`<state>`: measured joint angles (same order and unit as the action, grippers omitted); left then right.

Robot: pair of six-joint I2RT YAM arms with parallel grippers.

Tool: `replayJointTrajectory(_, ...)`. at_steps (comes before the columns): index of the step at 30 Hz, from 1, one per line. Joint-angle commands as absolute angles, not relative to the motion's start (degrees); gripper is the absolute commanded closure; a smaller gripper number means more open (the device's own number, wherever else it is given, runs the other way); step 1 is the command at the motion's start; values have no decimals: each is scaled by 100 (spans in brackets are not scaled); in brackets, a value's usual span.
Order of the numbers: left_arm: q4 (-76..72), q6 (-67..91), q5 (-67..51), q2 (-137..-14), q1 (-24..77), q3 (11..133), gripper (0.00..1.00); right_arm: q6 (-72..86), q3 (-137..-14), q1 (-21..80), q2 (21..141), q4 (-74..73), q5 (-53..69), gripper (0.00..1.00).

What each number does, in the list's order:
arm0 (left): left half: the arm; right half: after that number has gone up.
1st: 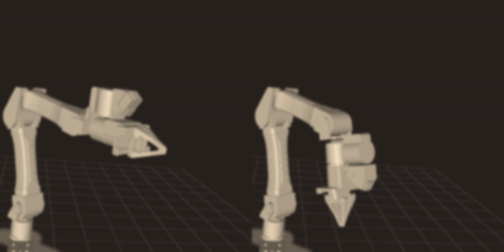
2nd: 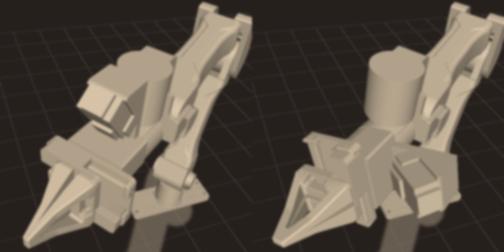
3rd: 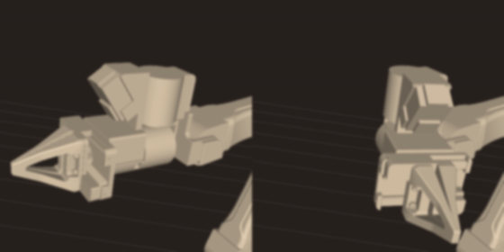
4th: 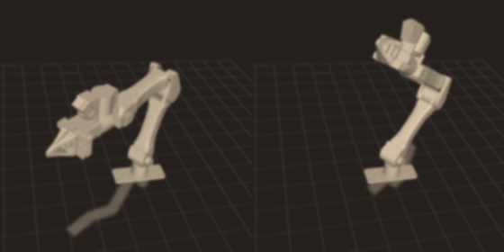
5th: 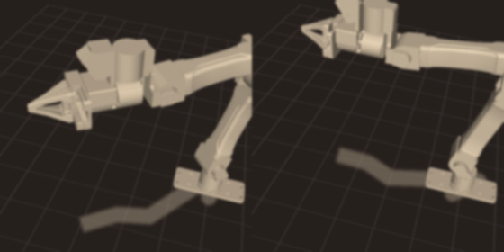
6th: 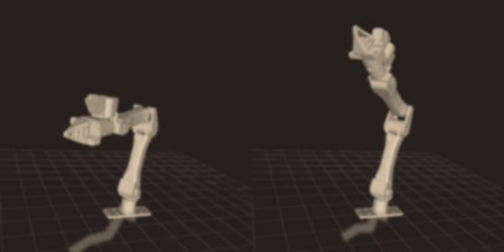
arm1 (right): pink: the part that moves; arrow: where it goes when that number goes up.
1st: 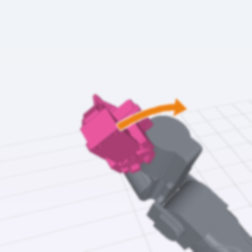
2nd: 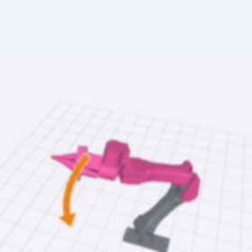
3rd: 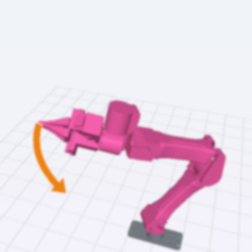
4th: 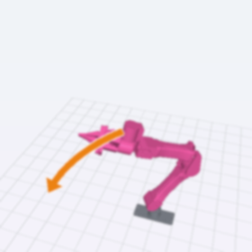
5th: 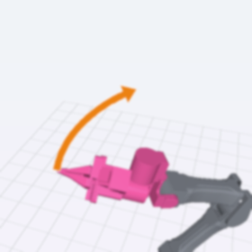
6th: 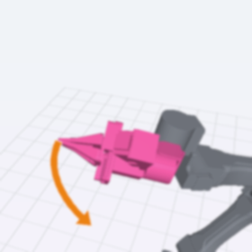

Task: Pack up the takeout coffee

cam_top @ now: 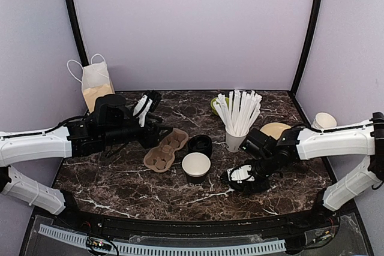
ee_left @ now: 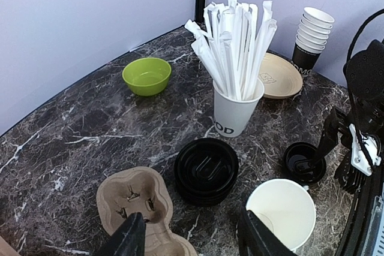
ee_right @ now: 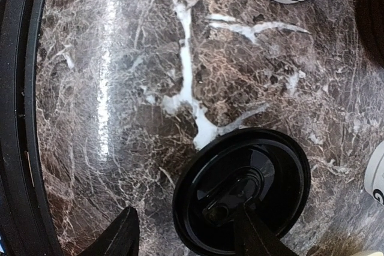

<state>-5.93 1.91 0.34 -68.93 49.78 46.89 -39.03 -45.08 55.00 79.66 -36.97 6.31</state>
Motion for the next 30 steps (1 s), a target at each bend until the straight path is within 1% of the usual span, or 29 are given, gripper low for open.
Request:
replayJointTrajectory(1, -604, 56, 193, -6770, 5012, 4805, 45, -4016, -4443, 5585, 8139, -3692, 711, 45)
replayJointTrajectory(5, -650, 52, 200, -6794, 5013, 4778, 45, -3893, -4396, 5583, 8297, -3452, 432, 48)
replayJointTrajectory(10, -685, 44, 189, -6831, 5018, 4780, 45, -3824, -4475, 5590, 8465, -3308, 192, 60)
replayJointTrajectory(18, -756, 43, 202, -6838, 5016, 4730, 45, -3719, -4557, 5588, 8565, -3398, 279, 71)
replayJointTrajectory(27, -826, 44, 176, -6834, 5017, 4717, 45, -3547, -4752, 5583, 8494, -3699, 517, 90)
replayJointTrajectory(30, -890, -131, 142, -6842, 5017, 4742, 45, -3414, -5084, 5574, 8286, -4106, 867, 92)
